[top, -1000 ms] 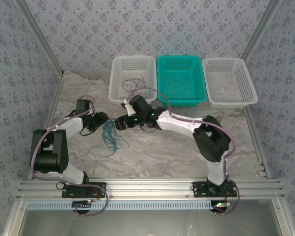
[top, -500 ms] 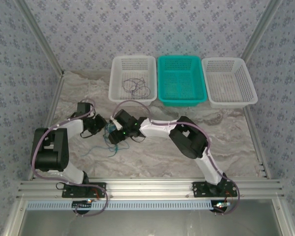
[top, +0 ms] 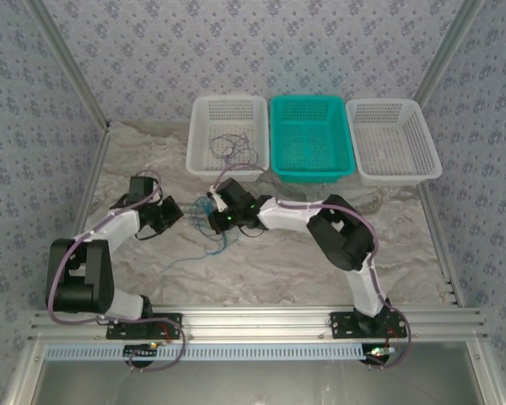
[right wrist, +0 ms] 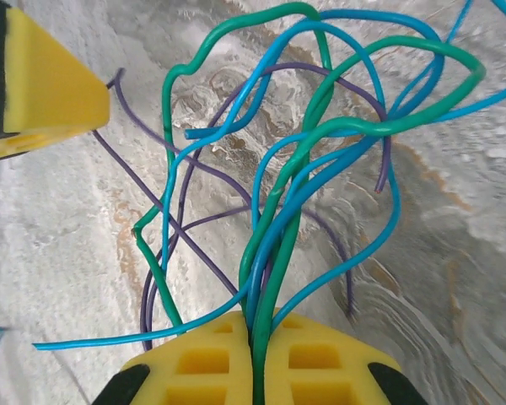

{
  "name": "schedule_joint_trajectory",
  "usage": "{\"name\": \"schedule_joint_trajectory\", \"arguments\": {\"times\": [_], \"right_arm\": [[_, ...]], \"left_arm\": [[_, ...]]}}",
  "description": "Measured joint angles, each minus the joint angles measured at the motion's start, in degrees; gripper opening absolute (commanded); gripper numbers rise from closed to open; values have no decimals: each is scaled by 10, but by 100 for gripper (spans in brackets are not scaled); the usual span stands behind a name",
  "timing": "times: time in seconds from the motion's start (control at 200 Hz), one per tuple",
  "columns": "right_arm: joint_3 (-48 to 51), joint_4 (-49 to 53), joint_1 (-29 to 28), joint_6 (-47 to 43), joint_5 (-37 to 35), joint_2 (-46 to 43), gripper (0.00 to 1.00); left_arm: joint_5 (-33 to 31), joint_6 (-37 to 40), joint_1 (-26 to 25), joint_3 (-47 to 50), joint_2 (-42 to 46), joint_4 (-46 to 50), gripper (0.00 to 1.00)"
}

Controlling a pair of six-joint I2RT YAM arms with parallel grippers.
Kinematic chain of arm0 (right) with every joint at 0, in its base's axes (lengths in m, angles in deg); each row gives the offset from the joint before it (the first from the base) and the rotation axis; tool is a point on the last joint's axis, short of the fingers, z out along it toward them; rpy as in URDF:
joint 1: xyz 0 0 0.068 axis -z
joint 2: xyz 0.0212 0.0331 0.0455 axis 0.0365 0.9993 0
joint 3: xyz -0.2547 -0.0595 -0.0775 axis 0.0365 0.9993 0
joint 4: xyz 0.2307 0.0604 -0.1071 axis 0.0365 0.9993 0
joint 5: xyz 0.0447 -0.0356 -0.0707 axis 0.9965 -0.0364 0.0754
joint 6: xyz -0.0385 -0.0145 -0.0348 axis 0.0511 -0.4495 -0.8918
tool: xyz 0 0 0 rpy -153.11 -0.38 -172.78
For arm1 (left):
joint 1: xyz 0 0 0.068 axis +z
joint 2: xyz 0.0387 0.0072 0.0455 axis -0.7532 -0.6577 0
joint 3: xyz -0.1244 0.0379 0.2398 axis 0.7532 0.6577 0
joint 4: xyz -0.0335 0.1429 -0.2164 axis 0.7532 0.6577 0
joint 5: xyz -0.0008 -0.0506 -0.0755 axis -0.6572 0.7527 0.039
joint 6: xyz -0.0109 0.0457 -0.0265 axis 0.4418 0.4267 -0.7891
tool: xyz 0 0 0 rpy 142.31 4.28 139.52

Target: Untangle the cables

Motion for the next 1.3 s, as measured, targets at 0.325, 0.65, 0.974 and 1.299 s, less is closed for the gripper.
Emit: {"name": "schedule_joint_trajectory", "arguments": {"times": [0.325, 0.65, 0.974, 1.299], "right_arm": [[151, 54, 79, 6, -50, -101, 2], [189, 31, 88, 4, 27, -135, 0], [189, -5, 97, 14, 133, -190, 0], [169, -26, 107, 37, 204, -214, 0]], "left_arm": [[-68, 18, 49, -23, 87, 50, 0], [37, 14, -1, -12, 107, -33, 34], [86, -22, -67, 46, 72, -114, 56], [151, -116, -88, 83, 72, -264, 58]]}}
